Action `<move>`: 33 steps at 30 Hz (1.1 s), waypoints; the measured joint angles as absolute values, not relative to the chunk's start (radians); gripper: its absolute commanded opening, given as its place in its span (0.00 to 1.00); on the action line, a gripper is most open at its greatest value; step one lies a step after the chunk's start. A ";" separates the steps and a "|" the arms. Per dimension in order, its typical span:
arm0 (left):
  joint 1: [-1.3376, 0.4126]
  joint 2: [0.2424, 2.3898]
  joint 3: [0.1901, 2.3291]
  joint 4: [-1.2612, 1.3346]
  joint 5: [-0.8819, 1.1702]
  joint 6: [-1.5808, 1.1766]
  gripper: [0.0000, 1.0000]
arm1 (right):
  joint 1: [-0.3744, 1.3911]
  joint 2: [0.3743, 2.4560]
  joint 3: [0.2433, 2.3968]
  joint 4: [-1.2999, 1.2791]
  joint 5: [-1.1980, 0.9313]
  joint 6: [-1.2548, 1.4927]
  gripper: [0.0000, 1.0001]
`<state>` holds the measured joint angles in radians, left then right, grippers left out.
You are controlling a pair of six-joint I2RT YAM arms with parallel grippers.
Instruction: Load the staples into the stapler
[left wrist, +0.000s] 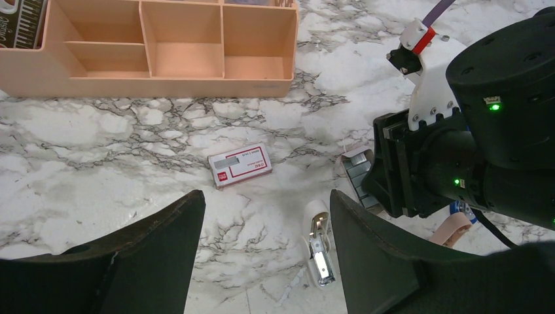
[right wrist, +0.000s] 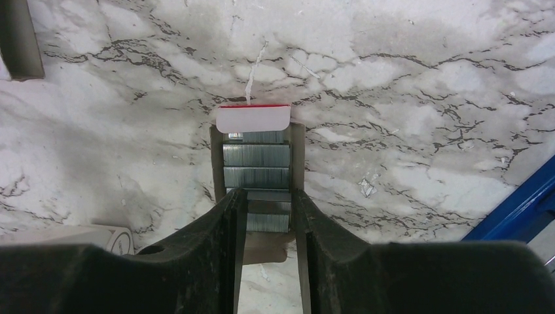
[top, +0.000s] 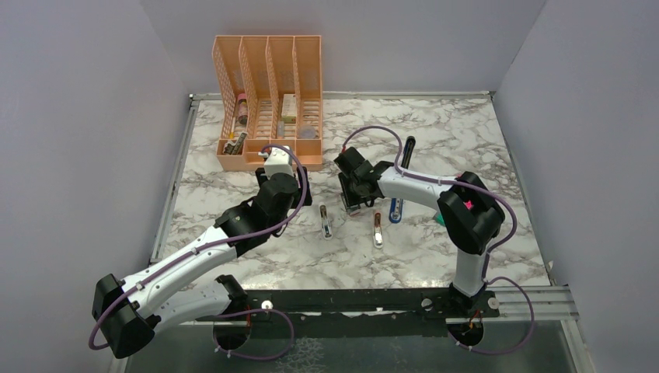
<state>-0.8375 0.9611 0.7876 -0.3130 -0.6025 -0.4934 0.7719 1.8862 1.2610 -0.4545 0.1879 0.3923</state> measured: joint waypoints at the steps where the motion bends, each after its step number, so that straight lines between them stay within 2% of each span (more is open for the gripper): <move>1: -0.838 0.961 0.788 -0.313 -0.603 -0.493 0.71 | 0.772 1.886 1.261 -0.455 0.188 0.393 0.39; 13: -0.838 0.962 0.788 -0.313 -0.603 -0.493 0.71 | 0.772 1.895 1.261 -0.458 0.188 0.397 0.40; 19: -0.838 0.962 0.788 -0.313 -0.603 -0.493 0.71 | 0.772 1.895 1.261 -0.458 0.186 0.403 0.29; 21: -0.838 0.962 0.788 -0.313 -0.603 -0.493 0.71 | 0.772 1.895 1.261 -0.458 0.187 0.405 0.28; 33: -0.838 0.962 0.788 -0.313 -0.603 -0.493 0.71 | 0.772 1.879 1.261 -0.466 0.191 0.409 0.29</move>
<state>-0.8375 0.9615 0.7876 -0.3130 -0.6025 -0.4934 0.7719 1.8786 1.2610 -0.4664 0.1909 0.4091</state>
